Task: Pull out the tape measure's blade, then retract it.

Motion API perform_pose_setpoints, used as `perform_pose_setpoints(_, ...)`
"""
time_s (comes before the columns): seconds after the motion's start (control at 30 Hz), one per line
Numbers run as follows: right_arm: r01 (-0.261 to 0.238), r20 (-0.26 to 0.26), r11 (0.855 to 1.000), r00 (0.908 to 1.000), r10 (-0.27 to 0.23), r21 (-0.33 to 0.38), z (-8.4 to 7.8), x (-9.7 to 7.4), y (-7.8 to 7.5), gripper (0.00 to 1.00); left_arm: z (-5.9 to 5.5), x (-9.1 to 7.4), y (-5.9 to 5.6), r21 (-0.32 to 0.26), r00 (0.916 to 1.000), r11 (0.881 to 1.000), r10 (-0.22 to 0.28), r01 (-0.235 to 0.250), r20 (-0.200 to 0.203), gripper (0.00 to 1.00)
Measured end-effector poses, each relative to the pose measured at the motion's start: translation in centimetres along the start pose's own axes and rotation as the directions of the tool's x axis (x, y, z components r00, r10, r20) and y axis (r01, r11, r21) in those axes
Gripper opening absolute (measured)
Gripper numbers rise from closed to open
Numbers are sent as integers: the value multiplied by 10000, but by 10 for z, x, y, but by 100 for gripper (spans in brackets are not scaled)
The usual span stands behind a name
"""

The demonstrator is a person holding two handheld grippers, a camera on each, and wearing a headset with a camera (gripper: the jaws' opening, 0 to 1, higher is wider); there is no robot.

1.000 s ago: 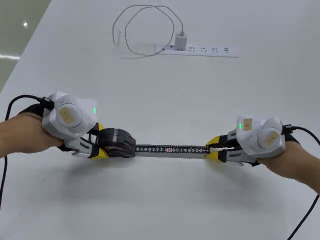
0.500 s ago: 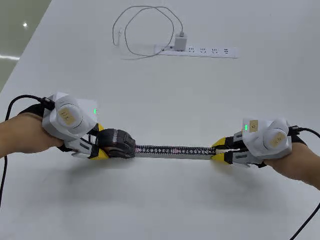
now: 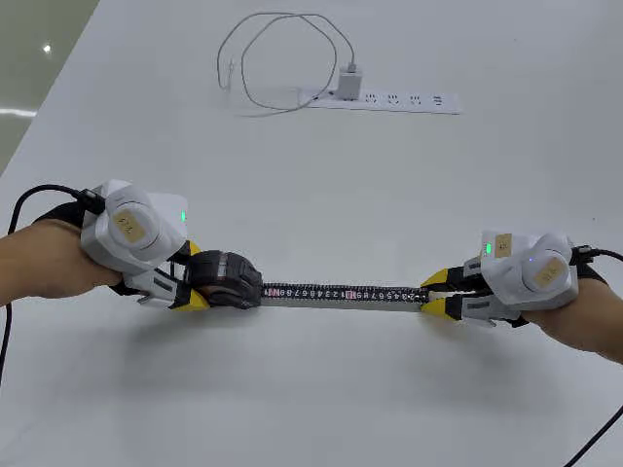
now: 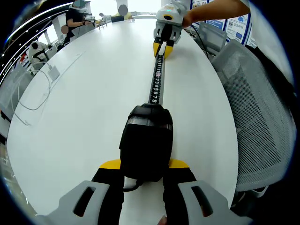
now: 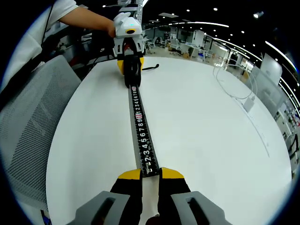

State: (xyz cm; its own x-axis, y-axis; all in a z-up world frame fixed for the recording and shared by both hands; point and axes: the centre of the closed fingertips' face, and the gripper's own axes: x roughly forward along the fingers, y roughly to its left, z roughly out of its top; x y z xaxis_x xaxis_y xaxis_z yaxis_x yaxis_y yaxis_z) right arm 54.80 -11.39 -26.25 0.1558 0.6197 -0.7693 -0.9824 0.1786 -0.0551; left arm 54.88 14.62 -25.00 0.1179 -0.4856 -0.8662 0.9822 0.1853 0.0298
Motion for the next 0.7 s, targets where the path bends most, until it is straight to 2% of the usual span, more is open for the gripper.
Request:
perform_pose_setpoints(0.07,22,-20,10000,10000,-22,11,-1,-1,-1,7,0,0,0,-5,10000,10000,-4,4,-5,27)
perform_pose_setpoints(0.1,36,-245,10000,9997,-34,78,-5,-3,0,7,0,0,0,-7,10000,10000,-8,8,-4,27)
perform_pose_setpoints(0.17,28,-143,10000,9999,-28,18,-4,-3,-1,7,0,0,0,3,10000,10000,-9,9,-5,27)
perform_pose_setpoints(0.7,36,-373,9999,9993,-31,134,-19,-11,-4,7,1,0,0,15,10000,10000,-4,4,-13,27)
